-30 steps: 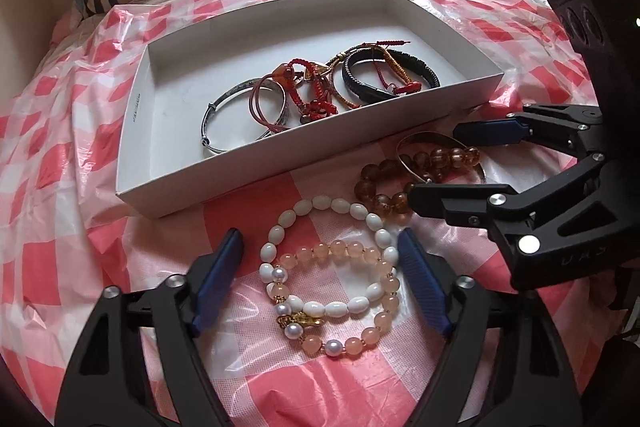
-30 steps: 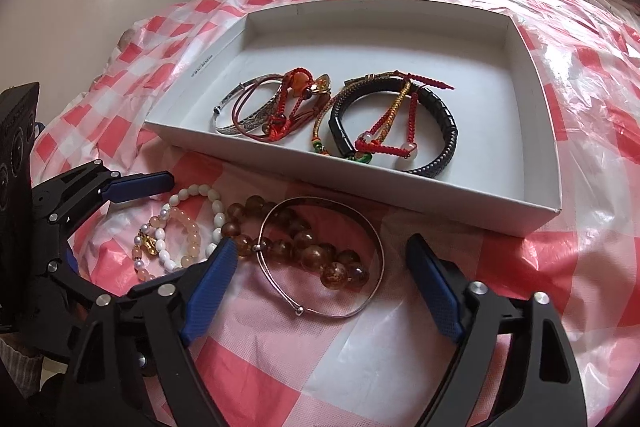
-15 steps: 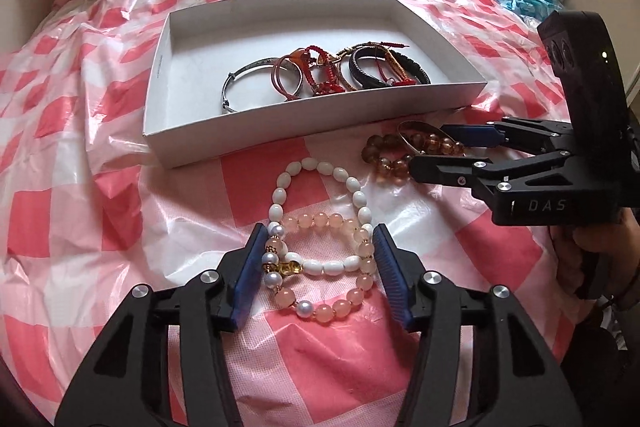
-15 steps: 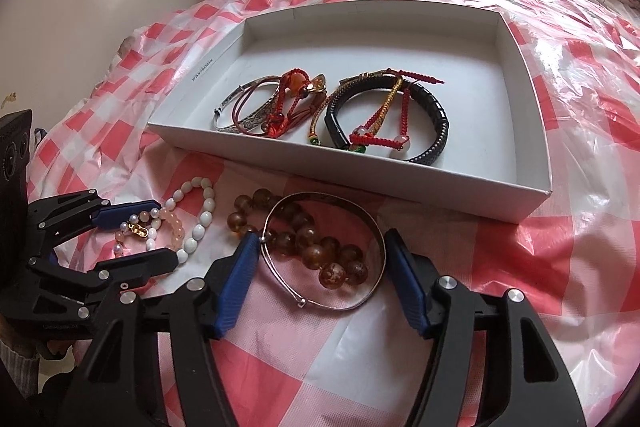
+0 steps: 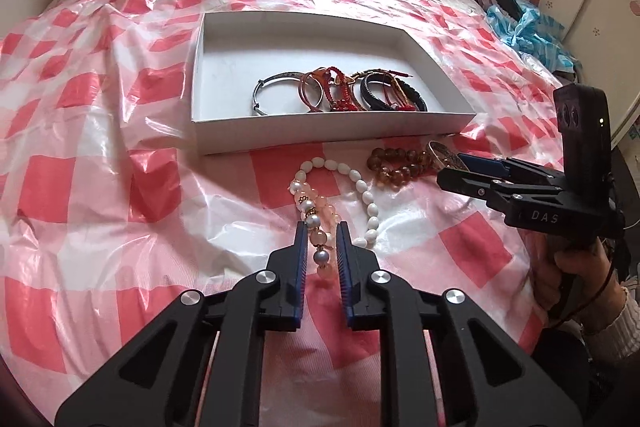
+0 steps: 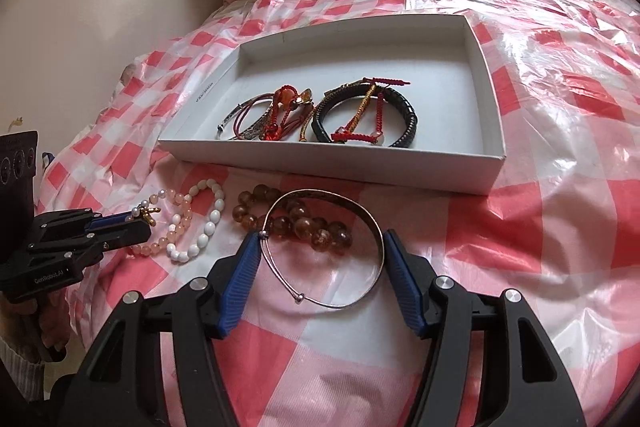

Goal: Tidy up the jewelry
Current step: 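Grasp the pink-and-white pearl bracelet with the left tool while the right grasps the silver bangle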

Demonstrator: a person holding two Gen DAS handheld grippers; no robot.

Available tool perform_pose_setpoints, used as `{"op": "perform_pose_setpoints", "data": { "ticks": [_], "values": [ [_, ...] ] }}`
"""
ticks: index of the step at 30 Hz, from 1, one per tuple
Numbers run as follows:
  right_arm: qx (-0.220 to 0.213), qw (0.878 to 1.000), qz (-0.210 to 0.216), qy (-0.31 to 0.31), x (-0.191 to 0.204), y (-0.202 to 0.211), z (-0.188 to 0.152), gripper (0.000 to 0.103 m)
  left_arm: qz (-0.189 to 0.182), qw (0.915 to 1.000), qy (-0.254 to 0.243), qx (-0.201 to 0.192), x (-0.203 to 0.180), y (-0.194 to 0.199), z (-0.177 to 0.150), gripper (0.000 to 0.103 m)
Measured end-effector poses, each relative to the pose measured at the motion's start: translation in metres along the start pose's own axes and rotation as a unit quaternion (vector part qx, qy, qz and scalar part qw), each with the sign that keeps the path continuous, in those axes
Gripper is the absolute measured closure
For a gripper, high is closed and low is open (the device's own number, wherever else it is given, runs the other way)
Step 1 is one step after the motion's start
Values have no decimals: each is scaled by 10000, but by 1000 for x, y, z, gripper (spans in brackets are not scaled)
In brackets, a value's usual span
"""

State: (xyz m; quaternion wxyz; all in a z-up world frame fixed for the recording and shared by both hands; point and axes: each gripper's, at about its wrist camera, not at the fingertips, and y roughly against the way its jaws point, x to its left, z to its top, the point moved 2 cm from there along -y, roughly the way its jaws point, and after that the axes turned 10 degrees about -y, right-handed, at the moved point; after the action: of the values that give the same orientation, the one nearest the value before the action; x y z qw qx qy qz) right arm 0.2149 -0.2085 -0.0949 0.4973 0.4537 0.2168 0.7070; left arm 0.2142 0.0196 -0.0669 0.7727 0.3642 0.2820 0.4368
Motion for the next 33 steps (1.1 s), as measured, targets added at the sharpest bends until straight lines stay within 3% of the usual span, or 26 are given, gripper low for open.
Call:
{"op": "perform_pose_setpoints", "data": {
  "ticks": [14,25,33],
  "values": [
    [-65,9999,-127,39,-1,20,-17,42,126,9999,-44,-43,-18,5,2,96],
    [-411,9991,-67,2,1,52,-15,42,128,9986,-320,-390,-40,40,19,96],
    [-631,9980,45,60,9,69,-10,42,378,9970,-435,-511,-47,48,27,96]
  ]
}}
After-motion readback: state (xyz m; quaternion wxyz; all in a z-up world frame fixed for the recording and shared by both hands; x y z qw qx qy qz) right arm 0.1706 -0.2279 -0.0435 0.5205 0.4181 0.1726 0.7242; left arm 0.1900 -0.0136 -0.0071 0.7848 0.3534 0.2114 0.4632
